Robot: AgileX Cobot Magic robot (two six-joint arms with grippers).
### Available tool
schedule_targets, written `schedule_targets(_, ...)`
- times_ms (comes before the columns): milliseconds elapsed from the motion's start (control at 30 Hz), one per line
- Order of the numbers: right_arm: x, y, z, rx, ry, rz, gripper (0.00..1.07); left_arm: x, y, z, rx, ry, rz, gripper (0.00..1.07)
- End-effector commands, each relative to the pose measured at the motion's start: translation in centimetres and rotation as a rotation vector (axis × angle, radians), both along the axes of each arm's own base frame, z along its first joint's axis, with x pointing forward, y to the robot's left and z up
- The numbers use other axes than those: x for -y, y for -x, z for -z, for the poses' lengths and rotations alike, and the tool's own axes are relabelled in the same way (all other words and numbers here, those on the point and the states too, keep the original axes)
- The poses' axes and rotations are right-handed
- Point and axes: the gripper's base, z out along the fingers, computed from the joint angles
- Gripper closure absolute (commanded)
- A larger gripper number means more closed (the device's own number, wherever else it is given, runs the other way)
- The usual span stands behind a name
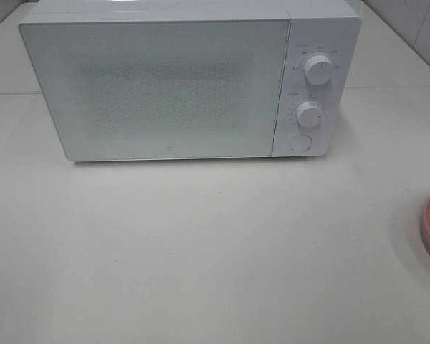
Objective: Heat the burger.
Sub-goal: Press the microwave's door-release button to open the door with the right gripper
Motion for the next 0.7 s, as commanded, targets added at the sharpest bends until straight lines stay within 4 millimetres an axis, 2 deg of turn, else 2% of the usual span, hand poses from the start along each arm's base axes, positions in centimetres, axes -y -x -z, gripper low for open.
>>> schedule_targets(33,0.00,0.34,-0.01,0.035,0.004,-0.001,0.34,-0.04,0.14,-0.12,0.028,0.005,-0.005,0.08)
schedule_targets(533,0.00,0.35,-0.05,0.038,0.004,-0.001,0.34,-0.04,0.14,-0.12,0.028,0.005,-0.005,0.08)
schedule_targets(700,0.00,0.35,-0.99,0.078,0.003,-0.001,0.33,-0.04,0.14,-0.12,0.028,0.005,-0.005,0.08)
